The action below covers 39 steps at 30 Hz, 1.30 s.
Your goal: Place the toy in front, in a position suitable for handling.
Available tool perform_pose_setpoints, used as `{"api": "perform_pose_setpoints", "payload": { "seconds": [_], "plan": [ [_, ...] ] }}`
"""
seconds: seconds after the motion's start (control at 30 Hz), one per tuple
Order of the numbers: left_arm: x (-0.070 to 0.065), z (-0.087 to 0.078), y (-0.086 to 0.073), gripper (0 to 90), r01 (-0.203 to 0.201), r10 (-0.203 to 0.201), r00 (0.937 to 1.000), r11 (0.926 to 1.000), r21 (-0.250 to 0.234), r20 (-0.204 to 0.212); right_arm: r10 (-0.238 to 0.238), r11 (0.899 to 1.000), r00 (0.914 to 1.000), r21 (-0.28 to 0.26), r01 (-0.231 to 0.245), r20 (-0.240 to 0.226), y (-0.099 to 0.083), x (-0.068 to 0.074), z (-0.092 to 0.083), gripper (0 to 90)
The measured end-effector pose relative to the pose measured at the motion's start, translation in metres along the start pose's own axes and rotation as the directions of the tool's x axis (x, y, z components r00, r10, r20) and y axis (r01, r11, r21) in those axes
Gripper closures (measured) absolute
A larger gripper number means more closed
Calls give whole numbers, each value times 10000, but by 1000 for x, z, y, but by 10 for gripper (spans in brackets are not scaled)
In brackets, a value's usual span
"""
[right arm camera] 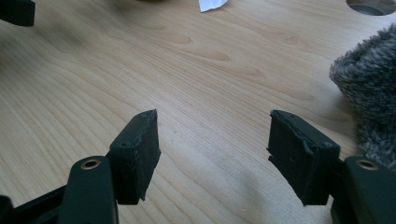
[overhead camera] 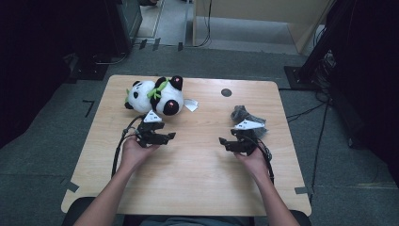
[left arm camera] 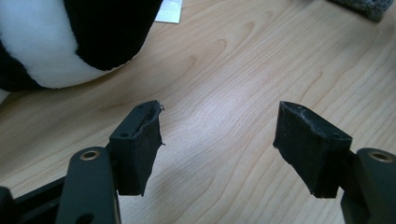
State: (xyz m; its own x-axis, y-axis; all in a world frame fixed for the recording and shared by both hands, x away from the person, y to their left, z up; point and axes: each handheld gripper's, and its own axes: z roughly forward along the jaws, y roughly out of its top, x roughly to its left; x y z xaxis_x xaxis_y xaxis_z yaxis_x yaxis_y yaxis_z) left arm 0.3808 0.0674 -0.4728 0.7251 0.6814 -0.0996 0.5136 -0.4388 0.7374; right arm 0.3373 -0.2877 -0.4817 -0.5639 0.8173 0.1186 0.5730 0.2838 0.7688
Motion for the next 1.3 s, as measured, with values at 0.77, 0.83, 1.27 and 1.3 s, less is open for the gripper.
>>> {"api": "perform_pose_setpoints", "payload": {
  "seconds": [0.77, 0.83, 1.27, 1.3],
  "plan": [
    [16, -19, 20, 348, 196, -189, 9952, 9998, -68, 958, 119, 9994, 9997, 335, -112, -198, 6, -2, 2, 363],
    [19, -20, 20, 325, 339, -313, 9928, 9992, -206, 1160, 65, 9993, 9998, 382, -57, -210, 6, -2, 2, 363],
    [22, -28, 32, 326, -416, 431, 9981, 9986, -333, 447, 116, 9981, 9998, 600, -105, -169, 5, -2, 4, 363],
    [22, -28, 33, 313, -415, 428, 9981, 9987, -288, 440, 112, 9981, 9998, 602, -102, -163, 5, -2, 4, 363]
  ]
}}
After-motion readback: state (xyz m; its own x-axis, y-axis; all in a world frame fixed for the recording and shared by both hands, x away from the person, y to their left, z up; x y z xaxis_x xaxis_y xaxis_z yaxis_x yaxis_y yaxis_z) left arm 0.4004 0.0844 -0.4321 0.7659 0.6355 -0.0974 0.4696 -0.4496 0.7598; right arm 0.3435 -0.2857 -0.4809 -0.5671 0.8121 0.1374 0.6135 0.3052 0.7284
